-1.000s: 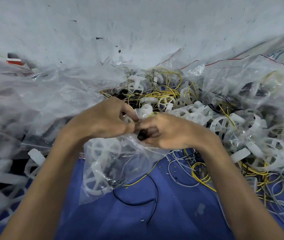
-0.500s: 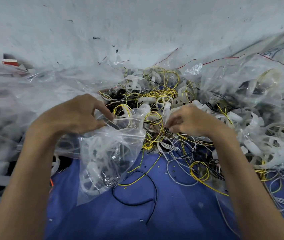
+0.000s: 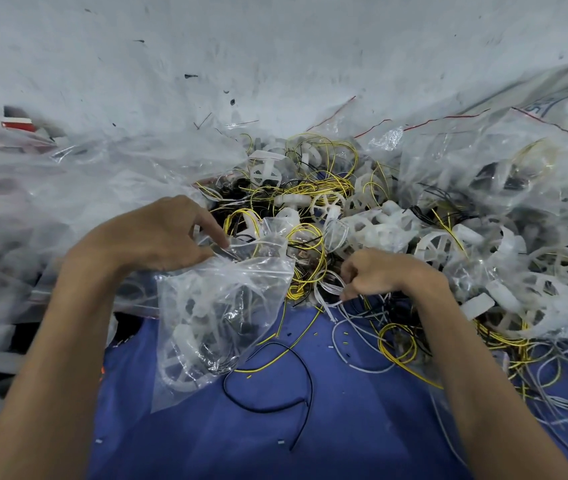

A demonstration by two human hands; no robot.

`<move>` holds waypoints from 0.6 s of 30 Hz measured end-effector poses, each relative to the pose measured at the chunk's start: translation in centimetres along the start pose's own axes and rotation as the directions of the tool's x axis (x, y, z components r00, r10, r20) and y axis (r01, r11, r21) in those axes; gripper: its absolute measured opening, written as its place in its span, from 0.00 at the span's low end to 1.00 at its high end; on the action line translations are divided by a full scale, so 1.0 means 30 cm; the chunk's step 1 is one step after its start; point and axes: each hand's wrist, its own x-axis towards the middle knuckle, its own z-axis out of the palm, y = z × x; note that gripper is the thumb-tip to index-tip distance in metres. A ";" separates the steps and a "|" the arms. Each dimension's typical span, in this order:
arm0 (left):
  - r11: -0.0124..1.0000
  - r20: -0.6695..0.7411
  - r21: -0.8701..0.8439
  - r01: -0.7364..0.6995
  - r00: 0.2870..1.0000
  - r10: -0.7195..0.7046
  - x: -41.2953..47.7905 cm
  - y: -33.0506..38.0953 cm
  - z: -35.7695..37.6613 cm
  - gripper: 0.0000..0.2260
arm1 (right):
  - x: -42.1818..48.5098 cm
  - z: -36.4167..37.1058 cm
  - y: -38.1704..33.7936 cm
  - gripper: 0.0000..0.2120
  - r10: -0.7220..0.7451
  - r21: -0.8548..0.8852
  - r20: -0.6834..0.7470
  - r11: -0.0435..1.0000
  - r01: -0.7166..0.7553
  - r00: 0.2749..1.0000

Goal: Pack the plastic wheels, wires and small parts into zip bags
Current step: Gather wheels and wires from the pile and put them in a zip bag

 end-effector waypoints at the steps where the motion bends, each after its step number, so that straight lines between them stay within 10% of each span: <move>1: 1.000 0.003 0.008 -0.003 1.000 0.003 0.001 0.000 0.002 0.15 | -0.004 -0.007 0.003 0.11 -0.010 0.000 -0.015 1.000 0.010 1.000; 18: 0.999 -0.007 -0.003 -0.037 0.999 0.037 0.013 0.000 0.022 0.14 | -0.193 -0.152 0.029 0.04 -0.122 0.255 -0.373 0.940 0.228 0.920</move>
